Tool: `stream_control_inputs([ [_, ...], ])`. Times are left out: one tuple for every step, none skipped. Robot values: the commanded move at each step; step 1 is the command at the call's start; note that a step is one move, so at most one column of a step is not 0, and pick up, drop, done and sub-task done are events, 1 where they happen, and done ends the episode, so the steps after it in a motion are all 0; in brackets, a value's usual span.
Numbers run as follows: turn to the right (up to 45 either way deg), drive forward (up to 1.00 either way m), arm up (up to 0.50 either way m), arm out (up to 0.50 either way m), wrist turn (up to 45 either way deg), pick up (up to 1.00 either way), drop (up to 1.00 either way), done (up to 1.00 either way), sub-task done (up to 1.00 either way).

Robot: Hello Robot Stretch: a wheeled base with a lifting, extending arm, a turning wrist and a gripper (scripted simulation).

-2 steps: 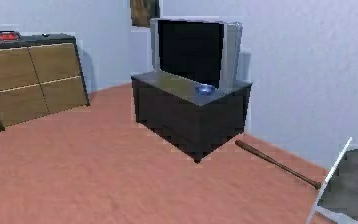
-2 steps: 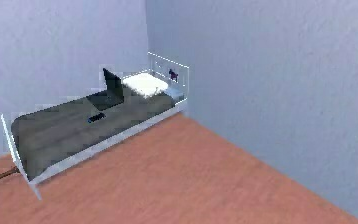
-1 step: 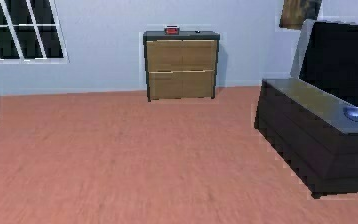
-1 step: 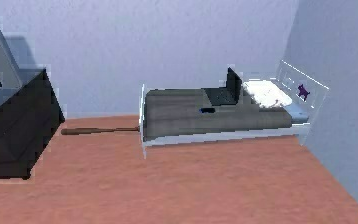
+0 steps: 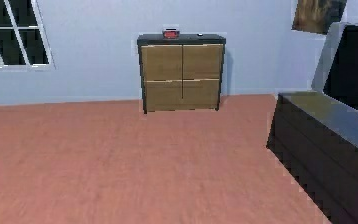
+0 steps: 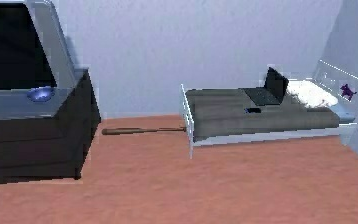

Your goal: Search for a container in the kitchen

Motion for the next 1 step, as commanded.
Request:
stream_control_inputs([
  [-45.0,0.00,0.00,0.00,0.0,0.00,0.00,0.00,0.00],
])
